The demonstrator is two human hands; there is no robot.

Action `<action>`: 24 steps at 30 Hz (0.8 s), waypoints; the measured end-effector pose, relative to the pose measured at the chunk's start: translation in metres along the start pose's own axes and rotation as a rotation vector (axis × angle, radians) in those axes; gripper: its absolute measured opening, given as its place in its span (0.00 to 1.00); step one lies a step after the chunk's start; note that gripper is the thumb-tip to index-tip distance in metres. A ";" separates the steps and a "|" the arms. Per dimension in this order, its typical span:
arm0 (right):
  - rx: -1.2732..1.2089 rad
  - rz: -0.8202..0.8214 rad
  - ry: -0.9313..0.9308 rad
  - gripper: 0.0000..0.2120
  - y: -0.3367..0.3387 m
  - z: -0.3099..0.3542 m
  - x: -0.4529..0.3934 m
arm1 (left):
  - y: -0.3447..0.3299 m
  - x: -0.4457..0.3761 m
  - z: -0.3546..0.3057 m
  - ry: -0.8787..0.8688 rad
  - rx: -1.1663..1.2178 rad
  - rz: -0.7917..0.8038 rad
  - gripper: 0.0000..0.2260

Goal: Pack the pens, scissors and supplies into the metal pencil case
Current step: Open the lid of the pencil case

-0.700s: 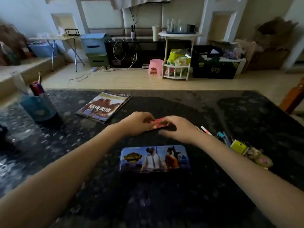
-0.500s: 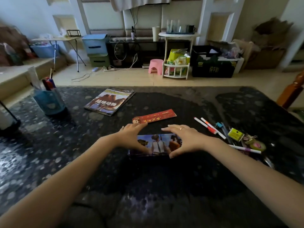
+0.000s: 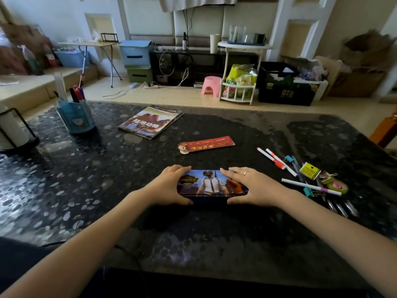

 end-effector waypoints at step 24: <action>-0.540 -0.382 -0.447 0.27 0.026 -0.042 -0.048 | 0.001 -0.004 0.021 0.219 0.325 -0.192 0.32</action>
Point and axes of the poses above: each hand's wrist, its own x-axis away from the middle knuckle, its own y-axis out of the back of the hand, z = x × y, the point moved 9 cm from there along -x, towards the middle knuckle, and after that the axes turned 13 degrees about -z, right-handed, at the moved point
